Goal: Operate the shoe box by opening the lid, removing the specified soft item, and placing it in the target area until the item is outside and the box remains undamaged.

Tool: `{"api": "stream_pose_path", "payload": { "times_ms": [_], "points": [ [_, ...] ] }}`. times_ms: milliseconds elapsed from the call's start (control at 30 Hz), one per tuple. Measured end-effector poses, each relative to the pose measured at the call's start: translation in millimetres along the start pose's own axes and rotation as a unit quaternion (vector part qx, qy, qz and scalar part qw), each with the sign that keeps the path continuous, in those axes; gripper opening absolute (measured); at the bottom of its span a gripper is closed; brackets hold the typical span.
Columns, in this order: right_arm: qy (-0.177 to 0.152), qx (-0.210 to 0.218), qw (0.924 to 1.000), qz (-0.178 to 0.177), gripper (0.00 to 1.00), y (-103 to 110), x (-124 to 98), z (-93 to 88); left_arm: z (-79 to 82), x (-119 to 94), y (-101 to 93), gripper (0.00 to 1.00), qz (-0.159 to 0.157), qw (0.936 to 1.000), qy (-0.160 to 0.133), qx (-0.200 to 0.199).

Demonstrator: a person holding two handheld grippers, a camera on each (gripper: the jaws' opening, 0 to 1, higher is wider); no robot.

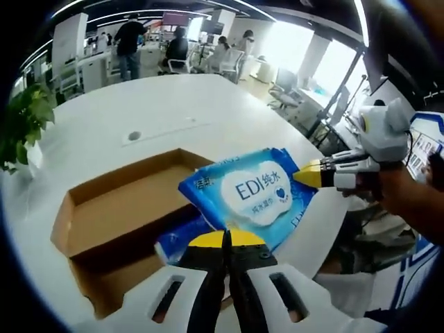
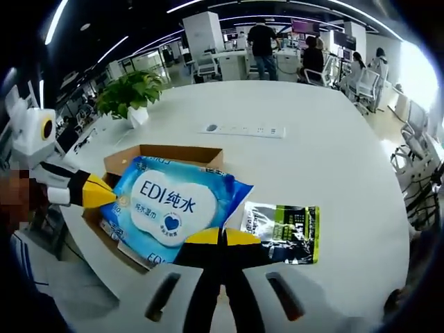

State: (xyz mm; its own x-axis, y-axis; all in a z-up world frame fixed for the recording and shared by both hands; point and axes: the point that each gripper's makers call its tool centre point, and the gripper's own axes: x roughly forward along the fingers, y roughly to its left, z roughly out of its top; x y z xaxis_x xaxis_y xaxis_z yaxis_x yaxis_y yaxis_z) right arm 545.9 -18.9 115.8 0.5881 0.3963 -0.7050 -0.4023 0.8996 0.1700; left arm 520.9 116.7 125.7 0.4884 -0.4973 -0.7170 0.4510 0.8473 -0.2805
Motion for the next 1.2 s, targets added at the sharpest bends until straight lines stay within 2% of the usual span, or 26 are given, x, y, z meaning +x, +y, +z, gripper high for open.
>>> {"api": "stream_pose_path", "payload": {
  "times_ms": [333, 600, 800, 1200],
  "points": [
    [0.006, 0.012, 0.9997, -0.022, 0.0, -45, -8, -10.1, 11.3, 32, -30.1, 0.0, -0.022, 0.9995, 0.013, 0.02],
    [0.012, 0.021, 0.999, -0.038, 0.0, -76, -12, -20.3, 10.7, 58, -55.8, 0.0, -0.043, 0.9983, 0.026, 0.029],
    [0.017, 0.028, 0.9985, -0.045, 0.0, -95, -11, -28.9, 12.2, 73, -67.1, 0.0, -0.05, 0.9977, 0.032, 0.034],
    [0.03, 0.041, 0.9976, -0.047, 0.0, -121, -1, -50.5, -0.9, 103, -80.7, 0.0, -0.057, 0.9963, 0.053, 0.037]
  ]
}}
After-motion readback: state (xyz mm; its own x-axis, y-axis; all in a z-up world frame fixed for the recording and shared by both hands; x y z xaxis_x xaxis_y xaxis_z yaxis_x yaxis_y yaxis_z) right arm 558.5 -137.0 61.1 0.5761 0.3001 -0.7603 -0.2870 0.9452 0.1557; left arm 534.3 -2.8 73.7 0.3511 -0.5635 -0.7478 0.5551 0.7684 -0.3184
